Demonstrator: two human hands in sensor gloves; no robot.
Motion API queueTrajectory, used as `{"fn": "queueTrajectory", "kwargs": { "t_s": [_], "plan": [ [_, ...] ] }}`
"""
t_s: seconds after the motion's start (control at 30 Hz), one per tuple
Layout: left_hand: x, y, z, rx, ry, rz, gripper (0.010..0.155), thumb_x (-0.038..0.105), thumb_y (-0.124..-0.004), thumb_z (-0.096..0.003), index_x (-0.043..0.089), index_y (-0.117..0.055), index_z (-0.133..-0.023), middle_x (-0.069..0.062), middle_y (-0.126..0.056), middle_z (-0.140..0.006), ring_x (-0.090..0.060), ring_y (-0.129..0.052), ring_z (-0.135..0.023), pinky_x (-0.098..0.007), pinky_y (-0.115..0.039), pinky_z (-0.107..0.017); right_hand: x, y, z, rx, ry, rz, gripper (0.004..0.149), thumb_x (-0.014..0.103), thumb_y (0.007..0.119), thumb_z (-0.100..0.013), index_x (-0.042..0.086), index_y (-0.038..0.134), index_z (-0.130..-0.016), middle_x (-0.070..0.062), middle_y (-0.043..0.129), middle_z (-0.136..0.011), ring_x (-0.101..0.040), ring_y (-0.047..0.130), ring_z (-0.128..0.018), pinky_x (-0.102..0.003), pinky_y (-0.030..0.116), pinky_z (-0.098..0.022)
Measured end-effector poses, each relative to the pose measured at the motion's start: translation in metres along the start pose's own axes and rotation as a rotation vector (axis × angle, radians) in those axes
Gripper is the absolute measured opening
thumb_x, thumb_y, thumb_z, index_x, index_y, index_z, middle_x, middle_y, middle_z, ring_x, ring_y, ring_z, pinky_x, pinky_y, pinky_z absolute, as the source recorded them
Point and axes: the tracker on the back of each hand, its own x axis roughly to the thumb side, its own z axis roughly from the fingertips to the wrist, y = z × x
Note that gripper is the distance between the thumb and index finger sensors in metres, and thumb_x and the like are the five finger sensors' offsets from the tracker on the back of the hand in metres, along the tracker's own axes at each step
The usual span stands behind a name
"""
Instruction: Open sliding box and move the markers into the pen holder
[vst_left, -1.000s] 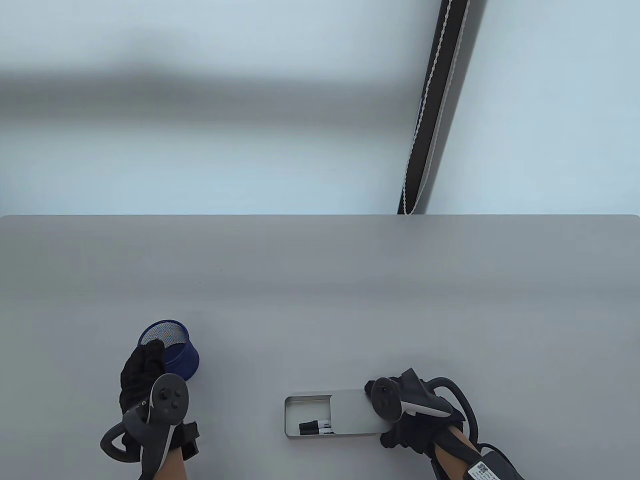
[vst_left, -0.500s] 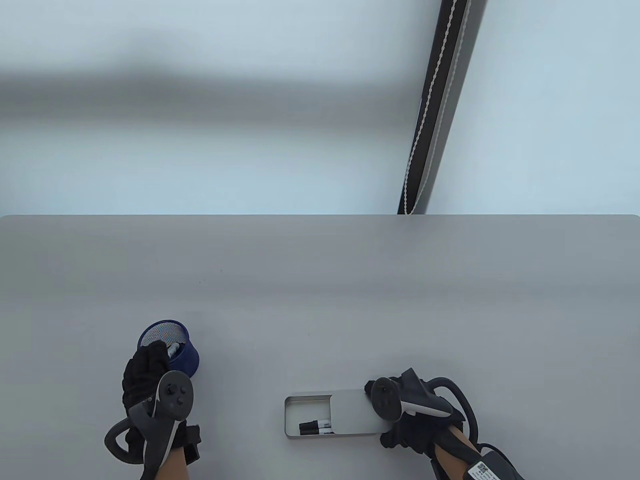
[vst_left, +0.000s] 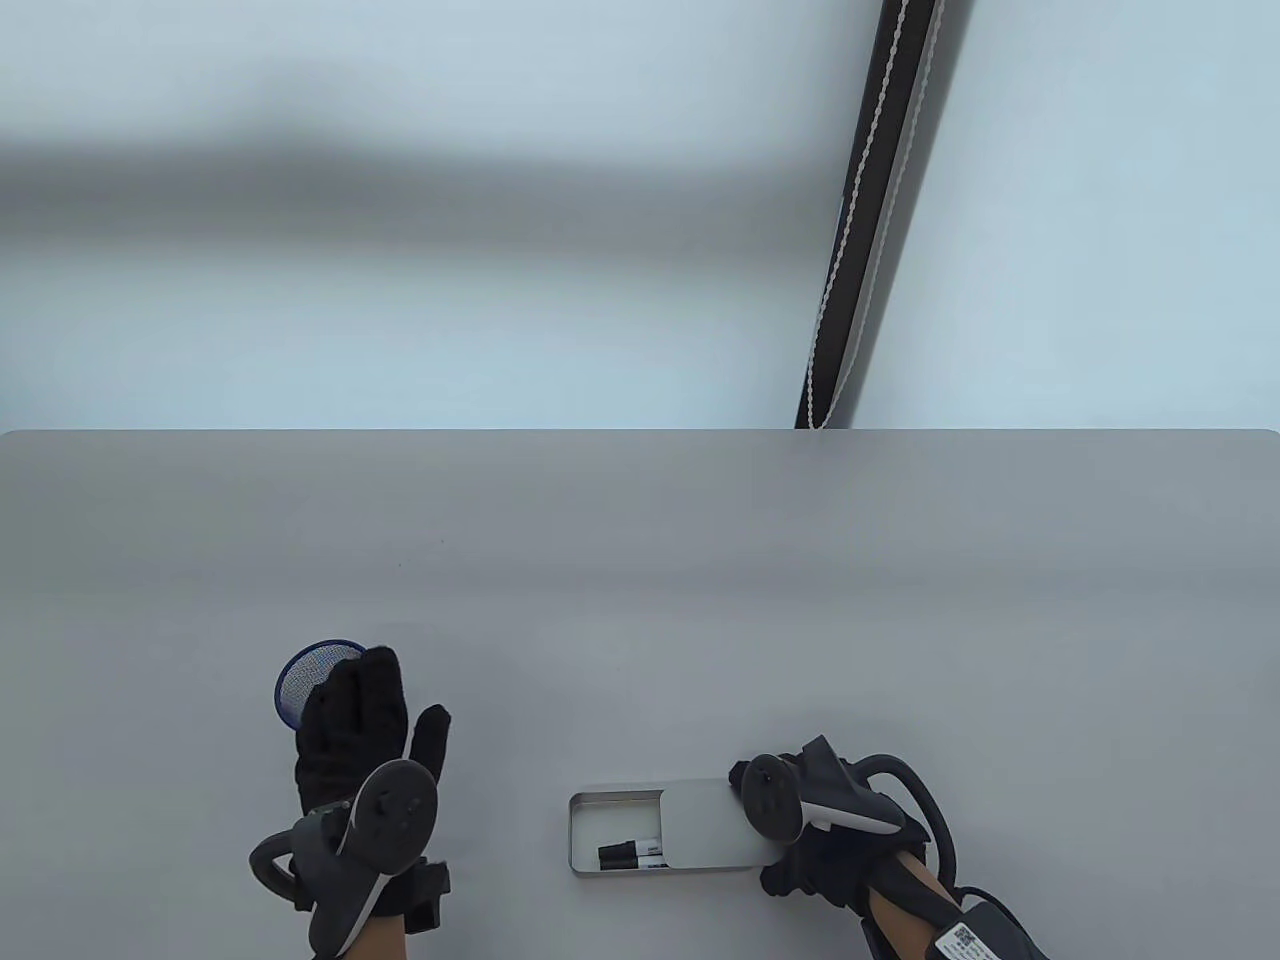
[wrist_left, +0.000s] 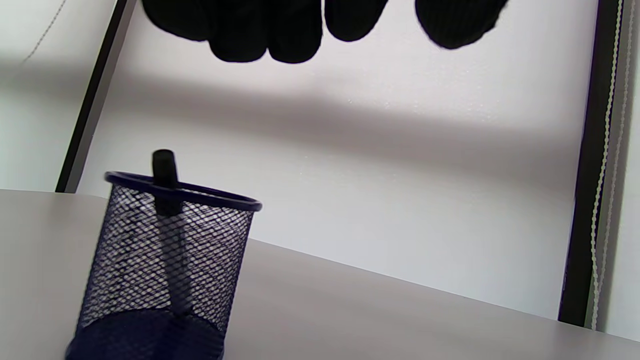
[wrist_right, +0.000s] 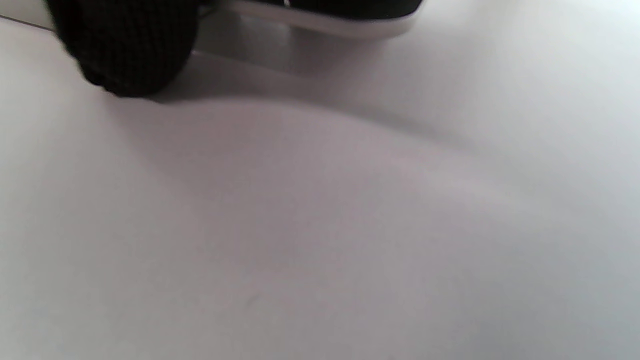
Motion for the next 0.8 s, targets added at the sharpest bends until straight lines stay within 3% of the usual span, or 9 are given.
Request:
{"fn": "queueTrajectory", "kwargs": {
  "t_s": [0.33, 0.53, 0.8],
  "plan": [
    [0.046, -0.036, 0.007, -0.238, -0.266, -0.071, 0.072, 0.062, -0.063, -0.0523, 0.027, -0.057, -0.116, -0.006, -0.069, -0.118, -0.036, -0.074, -0.103, -0.047, -0.07, -0.075, 0.001, 0.0, 0.0, 0.005, 0.003, -0.001, 0.074, 0.055, 0.073, -0.036, 0.039, 0.027, -0.091, -0.001, 0.031, -0.103, -0.028, 0.039, -0.099, -0.047, 0.04, -0.076],
    [0.076, -0.071, 0.017, -0.458, -0.458, -0.186, 0.07, 0.061, -0.067, -0.0494, 0.032, -0.06, -0.113, 0.0, -0.072, -0.116, -0.03, -0.077, -0.102, -0.044, -0.072, -0.075, 0.001, 0.0, 0.0, 0.005, 0.003, 0.0, 0.074, 0.055, 0.073, -0.036, 0.039, 0.027, -0.091, -0.001, 0.031, -0.103, -0.028, 0.039, -0.099, -0.047, 0.04, -0.076],
    [0.094, -0.101, 0.028, -0.608, -0.574, -0.29, 0.068, 0.06, -0.071, -0.0476, 0.037, -0.059, -0.11, 0.007, -0.07, -0.115, -0.026, -0.076, -0.103, -0.042, -0.072, -0.076, 0.001, -0.001, -0.001, 0.006, 0.004, 0.002, 0.074, 0.055, 0.073, -0.036, 0.039, 0.027, -0.091, -0.001, 0.031, -0.103, -0.029, 0.039, -0.099, -0.047, 0.04, -0.076]
  ]
}}
